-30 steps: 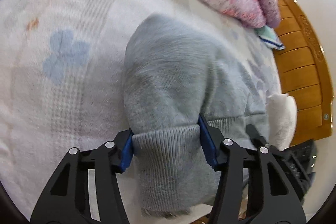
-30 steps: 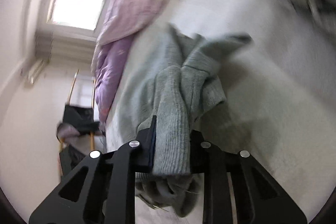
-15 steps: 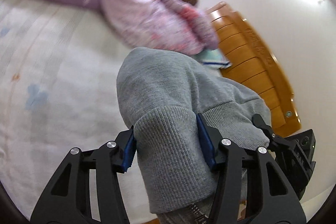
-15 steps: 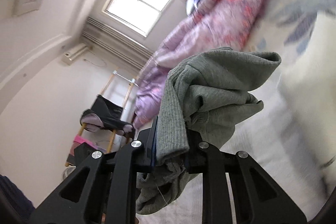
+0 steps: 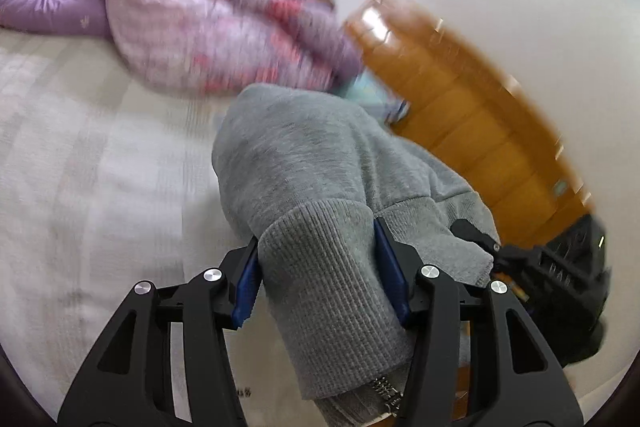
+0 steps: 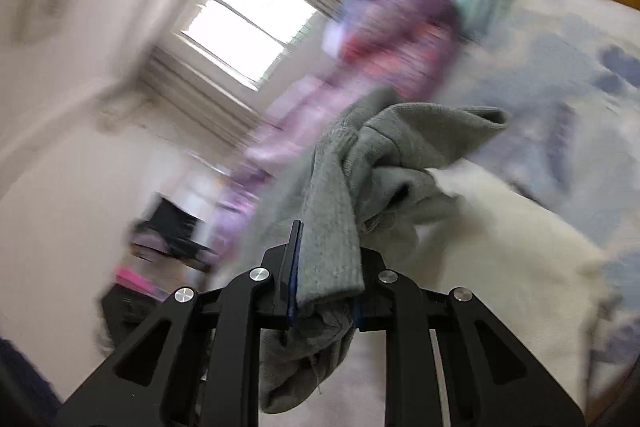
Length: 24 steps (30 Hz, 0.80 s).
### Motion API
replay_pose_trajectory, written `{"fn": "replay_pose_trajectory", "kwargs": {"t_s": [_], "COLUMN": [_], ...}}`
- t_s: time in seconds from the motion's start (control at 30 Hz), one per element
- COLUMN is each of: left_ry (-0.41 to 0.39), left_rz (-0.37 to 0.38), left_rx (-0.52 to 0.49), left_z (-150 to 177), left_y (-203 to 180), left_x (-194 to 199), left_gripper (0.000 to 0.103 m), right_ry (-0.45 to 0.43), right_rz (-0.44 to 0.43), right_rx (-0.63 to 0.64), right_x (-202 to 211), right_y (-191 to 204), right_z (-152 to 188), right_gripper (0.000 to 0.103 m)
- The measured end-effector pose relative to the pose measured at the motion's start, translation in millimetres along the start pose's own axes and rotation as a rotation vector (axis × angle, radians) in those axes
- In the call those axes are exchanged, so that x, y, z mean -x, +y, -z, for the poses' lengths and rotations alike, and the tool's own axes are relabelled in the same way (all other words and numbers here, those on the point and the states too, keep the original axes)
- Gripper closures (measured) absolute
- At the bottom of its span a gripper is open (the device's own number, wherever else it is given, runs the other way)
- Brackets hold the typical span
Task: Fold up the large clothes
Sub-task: 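Carry the folded hoodie with both tools toward the clothes stack by the headboard, then lower the hoodie onto the clothes stack and open both tools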
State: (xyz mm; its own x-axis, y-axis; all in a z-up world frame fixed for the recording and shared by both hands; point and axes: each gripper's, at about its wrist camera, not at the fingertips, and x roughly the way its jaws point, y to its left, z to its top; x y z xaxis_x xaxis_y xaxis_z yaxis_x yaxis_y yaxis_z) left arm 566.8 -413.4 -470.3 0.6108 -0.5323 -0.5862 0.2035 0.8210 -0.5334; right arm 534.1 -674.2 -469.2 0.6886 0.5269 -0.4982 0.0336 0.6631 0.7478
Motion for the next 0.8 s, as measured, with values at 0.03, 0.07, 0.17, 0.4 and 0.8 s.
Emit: {"fn": "replay_pose_trajectory", "kwargs": {"t_s": [0.03, 0.07, 0.17, 0.4, 0.8], "left_ry": [0.037, 0.053, 0.077, 0.141, 0.237], "left_rz": [-0.04, -0.056, -0.089, -0.145, -0.186], "left_rx": [-0.026, -0.045, -0.102, -0.04, 0.037], "left_z": [17, 26, 43, 41, 18], "left_y": [-2, -4, -15, 4, 16], "left_x": [-17, -23, -30, -17, -34], "left_gripper": [0.051, 0.051, 0.046, 0.025, 0.017], "right_ry": [0.055, 0.086, 0.146, 0.168, 0.305], "right_rz": [0.055, 0.089, 0.147, 0.453, 0.457], "right_rx": [-0.034, -0.052, -0.132, 0.01, 0.376], "right_x": [-9, -13, -20, 1, -67], "right_y": [-26, -38, -73, -45, 38], "right_z": [5, 7, 13, 2, 17], "right_gripper": [0.085, 0.085, 0.074, 0.047, 0.042]}}
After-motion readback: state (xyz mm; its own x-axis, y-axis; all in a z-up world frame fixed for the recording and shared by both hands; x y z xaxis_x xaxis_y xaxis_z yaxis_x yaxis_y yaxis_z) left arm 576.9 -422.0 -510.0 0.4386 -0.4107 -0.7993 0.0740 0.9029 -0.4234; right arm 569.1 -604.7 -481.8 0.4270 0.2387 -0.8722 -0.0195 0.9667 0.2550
